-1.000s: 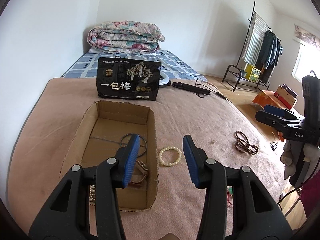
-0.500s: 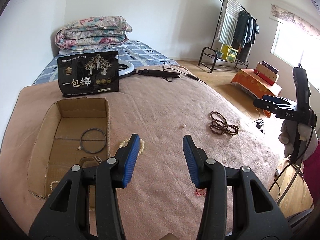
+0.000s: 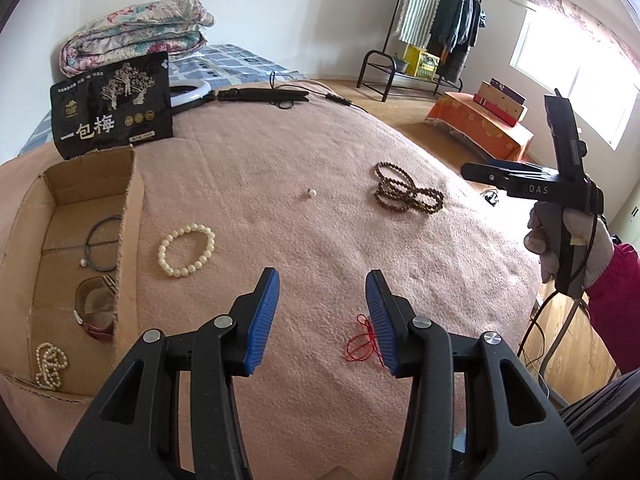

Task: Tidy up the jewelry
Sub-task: 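Move the left tool to the jade pendant while the right tool approaches the wooden beads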

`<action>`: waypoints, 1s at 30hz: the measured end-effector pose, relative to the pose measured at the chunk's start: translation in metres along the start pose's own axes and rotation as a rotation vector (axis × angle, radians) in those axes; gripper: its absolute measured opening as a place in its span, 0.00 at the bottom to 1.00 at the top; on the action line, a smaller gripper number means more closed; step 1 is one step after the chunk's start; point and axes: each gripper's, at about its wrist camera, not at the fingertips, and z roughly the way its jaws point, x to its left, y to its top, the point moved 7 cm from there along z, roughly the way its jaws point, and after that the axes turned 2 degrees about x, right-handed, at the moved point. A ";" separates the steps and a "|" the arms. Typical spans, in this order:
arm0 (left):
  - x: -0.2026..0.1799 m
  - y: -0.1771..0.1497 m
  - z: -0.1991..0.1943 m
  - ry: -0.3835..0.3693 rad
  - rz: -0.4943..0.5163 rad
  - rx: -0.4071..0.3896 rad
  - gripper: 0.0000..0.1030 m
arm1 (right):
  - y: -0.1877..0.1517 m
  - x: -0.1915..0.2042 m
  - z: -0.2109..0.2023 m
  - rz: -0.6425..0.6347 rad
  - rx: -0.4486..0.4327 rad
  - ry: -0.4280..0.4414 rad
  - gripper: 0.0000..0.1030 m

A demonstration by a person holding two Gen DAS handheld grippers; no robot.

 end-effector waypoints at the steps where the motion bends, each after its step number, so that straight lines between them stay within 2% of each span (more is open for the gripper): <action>1: -0.003 -0.004 0.005 -0.010 0.008 0.013 0.44 | -0.003 -0.001 0.004 -0.001 0.007 0.001 1.00; 8: -0.029 -0.028 0.031 -0.063 0.074 0.090 0.44 | -0.020 -0.001 0.031 -0.022 0.060 0.003 1.00; 15: -0.050 -0.041 0.051 -0.084 0.144 0.137 0.44 | -0.025 -0.003 0.050 -0.012 0.089 0.010 1.00; 27: -0.063 -0.051 0.081 -0.009 0.268 0.165 0.44 | -0.023 0.000 0.069 -0.023 0.112 0.016 1.00; 30: -0.063 -0.052 0.087 -0.002 0.290 0.169 0.33 | -0.022 0.003 0.073 -0.030 0.115 0.016 1.00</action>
